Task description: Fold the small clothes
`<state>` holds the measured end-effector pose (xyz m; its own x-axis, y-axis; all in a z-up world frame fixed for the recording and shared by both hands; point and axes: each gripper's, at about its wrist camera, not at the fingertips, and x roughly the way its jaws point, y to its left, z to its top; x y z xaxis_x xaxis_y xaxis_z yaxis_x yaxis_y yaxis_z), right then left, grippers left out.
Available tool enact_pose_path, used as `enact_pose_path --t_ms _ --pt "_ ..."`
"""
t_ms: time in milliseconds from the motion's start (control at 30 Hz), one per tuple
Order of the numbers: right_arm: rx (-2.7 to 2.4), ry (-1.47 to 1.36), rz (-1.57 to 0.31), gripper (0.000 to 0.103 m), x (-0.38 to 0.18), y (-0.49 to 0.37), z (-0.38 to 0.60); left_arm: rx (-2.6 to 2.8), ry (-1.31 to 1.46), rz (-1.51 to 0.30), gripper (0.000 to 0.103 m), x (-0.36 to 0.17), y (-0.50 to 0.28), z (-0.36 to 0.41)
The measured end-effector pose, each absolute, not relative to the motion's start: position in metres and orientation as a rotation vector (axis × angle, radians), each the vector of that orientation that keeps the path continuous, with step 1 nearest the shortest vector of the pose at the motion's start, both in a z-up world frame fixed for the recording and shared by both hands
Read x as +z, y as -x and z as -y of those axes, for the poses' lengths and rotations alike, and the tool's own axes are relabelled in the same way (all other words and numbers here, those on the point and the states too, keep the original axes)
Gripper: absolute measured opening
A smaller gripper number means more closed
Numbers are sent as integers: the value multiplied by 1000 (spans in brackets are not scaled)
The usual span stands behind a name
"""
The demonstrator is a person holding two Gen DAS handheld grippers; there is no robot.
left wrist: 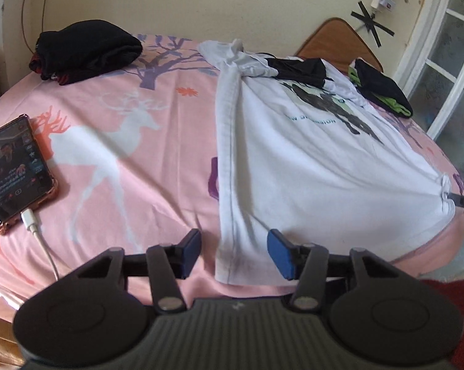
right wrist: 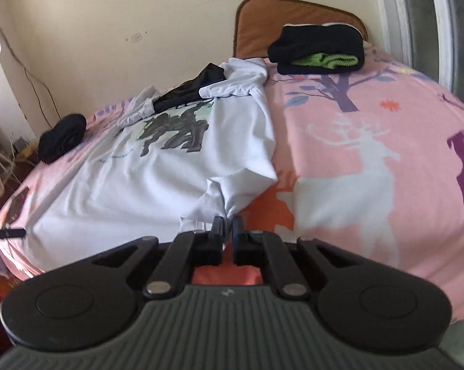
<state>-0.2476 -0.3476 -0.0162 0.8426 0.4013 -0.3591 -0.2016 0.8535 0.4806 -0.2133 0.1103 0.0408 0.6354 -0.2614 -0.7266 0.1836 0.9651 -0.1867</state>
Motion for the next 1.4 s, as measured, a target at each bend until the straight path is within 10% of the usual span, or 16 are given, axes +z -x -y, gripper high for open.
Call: enact_pose_path --t_ms 33,567,667,733,1067,1133,1200,1400 --pt "340 -464 -472 8 -16 247 349 -278 76 -863 2 40 213 -107" --pt "441 -636 -251 8 68 100 392 -296 581 -661 5 126 48 -157" --pt "359 -678 -259 15 71 36 394 -219 613 -661 26 116 -20 -149" --pt "286 -647 -273 58 67 13 394 -113 623 -720 45 102 -49 -146" --pt "281 -453 -385 60 28 57 380 -249 446 -880 60 53 -12 -118" --pt "273 -361 -428 41 21 56 365 -269 357 -871 57 52 -5 -102" --pt "237 -320 -416 5 19 60 358 -287 255 -883 5 52 2 -89" --pt "98 -325 -437 6 12 72 379 -281 215 -922 8 61 29 -99"
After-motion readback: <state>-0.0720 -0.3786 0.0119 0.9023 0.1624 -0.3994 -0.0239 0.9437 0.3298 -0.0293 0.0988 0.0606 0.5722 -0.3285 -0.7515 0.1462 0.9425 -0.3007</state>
